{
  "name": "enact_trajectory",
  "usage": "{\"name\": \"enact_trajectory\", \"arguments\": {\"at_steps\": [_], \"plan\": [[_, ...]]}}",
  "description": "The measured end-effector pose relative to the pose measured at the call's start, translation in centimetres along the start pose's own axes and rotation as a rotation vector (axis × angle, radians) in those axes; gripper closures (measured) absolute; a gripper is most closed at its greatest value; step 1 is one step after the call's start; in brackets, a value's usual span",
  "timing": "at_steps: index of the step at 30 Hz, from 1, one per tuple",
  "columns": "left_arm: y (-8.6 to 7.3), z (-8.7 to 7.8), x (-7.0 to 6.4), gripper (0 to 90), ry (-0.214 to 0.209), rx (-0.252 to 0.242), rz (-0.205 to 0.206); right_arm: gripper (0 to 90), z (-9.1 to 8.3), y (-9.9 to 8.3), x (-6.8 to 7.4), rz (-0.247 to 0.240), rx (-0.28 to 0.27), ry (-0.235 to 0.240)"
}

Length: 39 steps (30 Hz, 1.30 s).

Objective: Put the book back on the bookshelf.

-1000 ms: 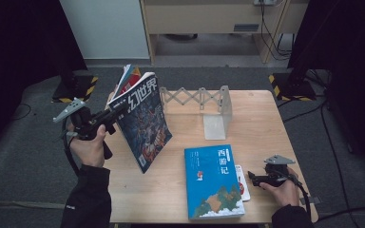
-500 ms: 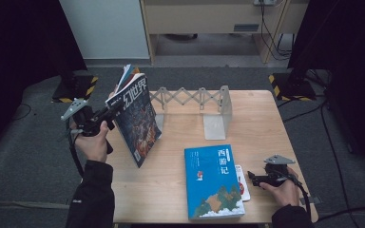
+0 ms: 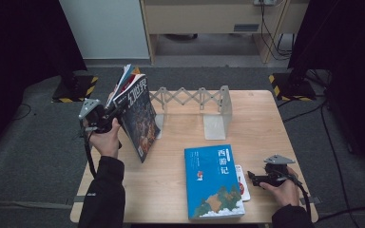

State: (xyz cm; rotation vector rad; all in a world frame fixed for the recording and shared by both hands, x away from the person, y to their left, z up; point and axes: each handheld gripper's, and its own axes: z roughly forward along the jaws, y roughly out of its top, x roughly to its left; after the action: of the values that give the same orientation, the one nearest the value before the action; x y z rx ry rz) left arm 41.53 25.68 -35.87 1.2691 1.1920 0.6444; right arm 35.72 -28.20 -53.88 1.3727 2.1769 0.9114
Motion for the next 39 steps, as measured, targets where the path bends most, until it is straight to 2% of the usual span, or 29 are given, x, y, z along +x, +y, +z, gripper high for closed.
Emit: {"name": "enact_trajectory", "arguments": {"at_steps": [2,11,16,20,29,39], "plan": [[0.0,0.2,0.0,82.1,0.000,-0.004,-0.007,5.0,0.0,0.0,0.0,-0.001,-0.001,0.000],[-0.5,1.0,-0.1,82.1,0.014,-0.032,0.022,5.0,0.0,0.0,0.0,-0.001,-0.001,0.002],[-0.7,1.0,-0.2,82.1,0.023,-0.027,0.049,5.0,0.0,0.0,0.0,-0.002,0.000,0.003],[-0.9,0.7,0.0,81.9,0.019,-0.022,0.048,4.9,0.0,0.0,0.0,-0.002,0.000,0.002],[-1.2,-0.4,0.6,81.7,0.004,0.033,0.067,5.0,0.0,0.0,0.0,-0.002,-0.002,0.002],[-1.6,-2.7,1.5,81.5,-0.023,0.102,0.089,4.9,0.0,0.0,0.0,-0.002,0.000,0.004]]}}
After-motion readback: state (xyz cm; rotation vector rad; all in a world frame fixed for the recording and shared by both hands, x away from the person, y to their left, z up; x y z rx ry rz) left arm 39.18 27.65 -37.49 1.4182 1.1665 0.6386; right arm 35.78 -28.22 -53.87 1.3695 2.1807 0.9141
